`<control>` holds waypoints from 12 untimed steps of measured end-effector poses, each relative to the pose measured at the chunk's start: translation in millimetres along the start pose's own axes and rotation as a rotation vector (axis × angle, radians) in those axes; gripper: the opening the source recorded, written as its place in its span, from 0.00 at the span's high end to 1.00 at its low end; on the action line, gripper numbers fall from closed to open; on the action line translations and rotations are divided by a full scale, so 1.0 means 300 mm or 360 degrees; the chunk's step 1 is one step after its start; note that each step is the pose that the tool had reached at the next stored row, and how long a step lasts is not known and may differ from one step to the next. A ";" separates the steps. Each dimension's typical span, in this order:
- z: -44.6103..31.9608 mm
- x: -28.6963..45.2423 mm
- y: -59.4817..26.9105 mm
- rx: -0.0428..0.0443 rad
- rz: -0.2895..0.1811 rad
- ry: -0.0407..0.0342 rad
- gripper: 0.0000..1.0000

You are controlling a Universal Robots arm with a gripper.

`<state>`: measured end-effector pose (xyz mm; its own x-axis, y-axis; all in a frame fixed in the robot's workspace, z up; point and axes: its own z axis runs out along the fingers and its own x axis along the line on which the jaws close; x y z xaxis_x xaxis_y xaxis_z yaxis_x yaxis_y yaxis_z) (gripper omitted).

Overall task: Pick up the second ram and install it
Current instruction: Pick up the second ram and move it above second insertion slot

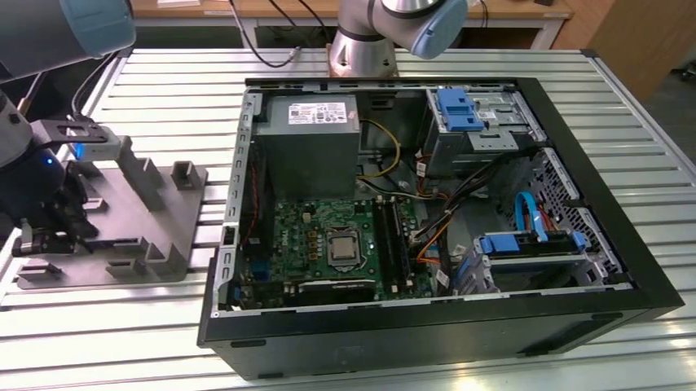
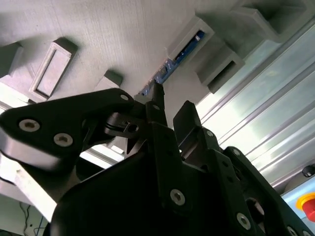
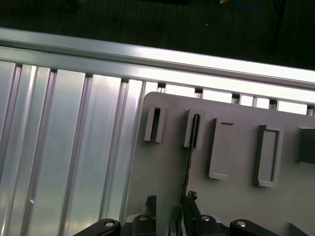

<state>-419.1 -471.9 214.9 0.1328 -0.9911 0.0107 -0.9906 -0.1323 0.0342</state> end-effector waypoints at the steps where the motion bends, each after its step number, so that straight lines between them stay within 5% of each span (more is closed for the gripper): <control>1: 0.002 -0.001 0.003 0.0002 0.0001 -0.0010 0.65; 4: 0.006 -0.003 0.015 0.0007 0.0011 -0.0047 0.65; 12: 0.029 -0.007 0.022 0.0008 0.0111 -0.0054 0.65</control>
<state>-426.4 -471.0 206.6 0.0625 -0.9978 -0.0211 -0.9976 -0.0631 0.0296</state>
